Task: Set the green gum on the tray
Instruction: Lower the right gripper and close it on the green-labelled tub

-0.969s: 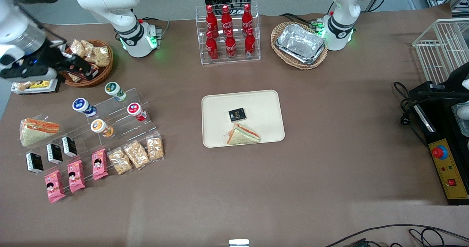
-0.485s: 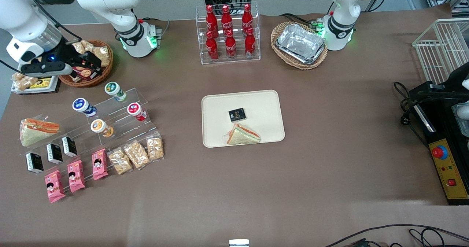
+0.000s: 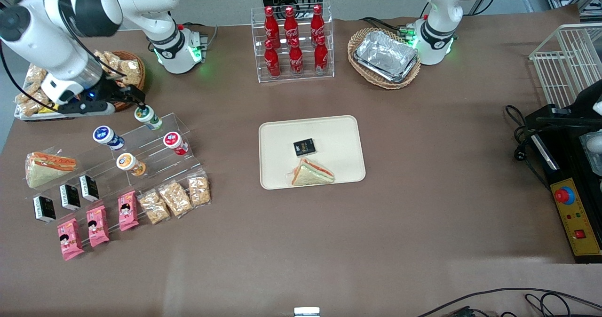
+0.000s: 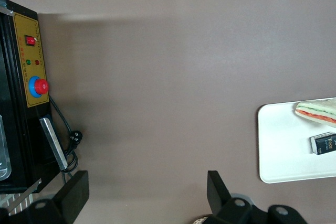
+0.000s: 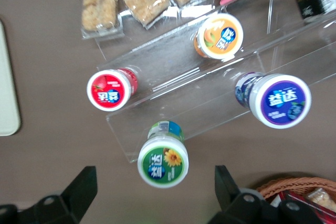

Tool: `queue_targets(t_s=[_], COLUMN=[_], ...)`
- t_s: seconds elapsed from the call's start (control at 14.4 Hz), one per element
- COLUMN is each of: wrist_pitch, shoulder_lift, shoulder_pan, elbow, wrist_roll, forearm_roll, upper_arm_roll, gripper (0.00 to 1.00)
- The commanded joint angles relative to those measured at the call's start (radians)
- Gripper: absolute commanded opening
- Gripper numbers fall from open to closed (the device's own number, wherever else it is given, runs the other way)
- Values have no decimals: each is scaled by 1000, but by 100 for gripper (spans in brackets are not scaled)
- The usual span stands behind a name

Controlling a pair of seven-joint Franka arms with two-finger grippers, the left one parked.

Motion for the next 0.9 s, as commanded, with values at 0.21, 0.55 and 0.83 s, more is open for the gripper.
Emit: queue_targets(t_s=[0.21, 0.55, 0.83], wrist_pitch=[159, 190, 171], shoulder_lift=[53, 93, 87], shoulder_pan=[-6, -6, -7], elbow=[-124, -135, -135], wrist_roll=[-5, -3, -3], forearm_roll=[-13, -11, -11], upper_arm_roll=[-4, -6, -6], gripper=[100, 100, 95])
